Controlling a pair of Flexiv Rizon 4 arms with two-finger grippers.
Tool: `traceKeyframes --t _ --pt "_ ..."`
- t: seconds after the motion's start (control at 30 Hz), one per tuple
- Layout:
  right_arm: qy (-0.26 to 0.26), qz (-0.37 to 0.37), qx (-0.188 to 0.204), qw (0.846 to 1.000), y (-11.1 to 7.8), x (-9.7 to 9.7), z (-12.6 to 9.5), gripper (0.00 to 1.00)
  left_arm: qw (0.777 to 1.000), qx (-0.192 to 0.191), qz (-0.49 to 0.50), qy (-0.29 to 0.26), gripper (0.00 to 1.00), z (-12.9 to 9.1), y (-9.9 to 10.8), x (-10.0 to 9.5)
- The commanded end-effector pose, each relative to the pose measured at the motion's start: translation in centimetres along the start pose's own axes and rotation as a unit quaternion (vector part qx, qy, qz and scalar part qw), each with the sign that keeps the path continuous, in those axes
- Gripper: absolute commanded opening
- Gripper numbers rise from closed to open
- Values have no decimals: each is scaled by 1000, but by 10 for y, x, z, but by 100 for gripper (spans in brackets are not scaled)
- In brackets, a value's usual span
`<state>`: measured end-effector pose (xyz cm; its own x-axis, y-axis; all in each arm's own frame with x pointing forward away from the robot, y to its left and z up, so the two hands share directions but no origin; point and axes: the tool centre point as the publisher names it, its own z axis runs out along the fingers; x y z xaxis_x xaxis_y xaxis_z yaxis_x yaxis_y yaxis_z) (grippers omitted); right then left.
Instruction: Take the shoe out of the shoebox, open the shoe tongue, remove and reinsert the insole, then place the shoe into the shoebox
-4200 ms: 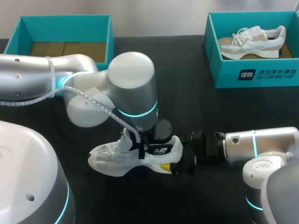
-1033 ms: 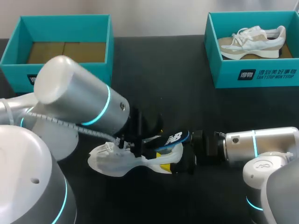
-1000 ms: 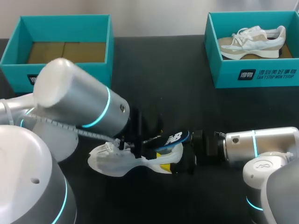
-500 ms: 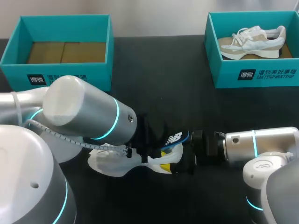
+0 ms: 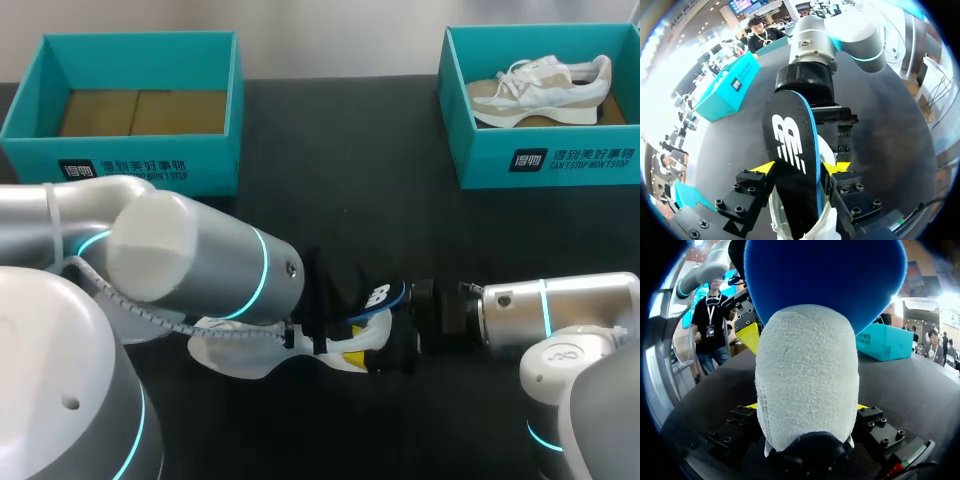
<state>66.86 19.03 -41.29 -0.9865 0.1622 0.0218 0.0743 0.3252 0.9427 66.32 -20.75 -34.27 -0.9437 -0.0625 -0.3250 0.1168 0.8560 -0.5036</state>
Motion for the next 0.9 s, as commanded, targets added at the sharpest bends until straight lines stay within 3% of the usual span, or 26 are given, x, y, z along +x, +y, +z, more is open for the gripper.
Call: traceKeyframes --t 0.03,0.37,0.47,0.53,0.57,0.63,0.67,0.77,0.9 --pt "0 0 3 1000 1 1 0 0 1000 -6 -2 -19 60 2 -4 6" --pt "0 0 3 1000 1 1 0 0 999 -14 -8 -50 70 3 -5 12" --pt "0 0 3 1000 1 1 0 0 998 -16 -11 -58 67 4 -6 11" --pt "0 0 3 1000 1 1 0 0 998 -17 -12 -63 62 5 -6 10" --pt "0 0 3 1000 1 1 0 0 997 -19 -12 -68 49 6 -6 9" --pt "0 0 3 1000 1 1 0 0 997 -20 -15 -73 45 7 -5 7" --pt "0 0 3 1000 1 1 0 0 996 -23 -17 -79 37 7 -5 6" --pt "0 0 3 1000 1 1 0 0 996 -21 -21 -80 0 4 -3 1" --pt "0 0 3 1000 1 1 0 0 996 -17 -27 -81 0 -1 -1 -4"
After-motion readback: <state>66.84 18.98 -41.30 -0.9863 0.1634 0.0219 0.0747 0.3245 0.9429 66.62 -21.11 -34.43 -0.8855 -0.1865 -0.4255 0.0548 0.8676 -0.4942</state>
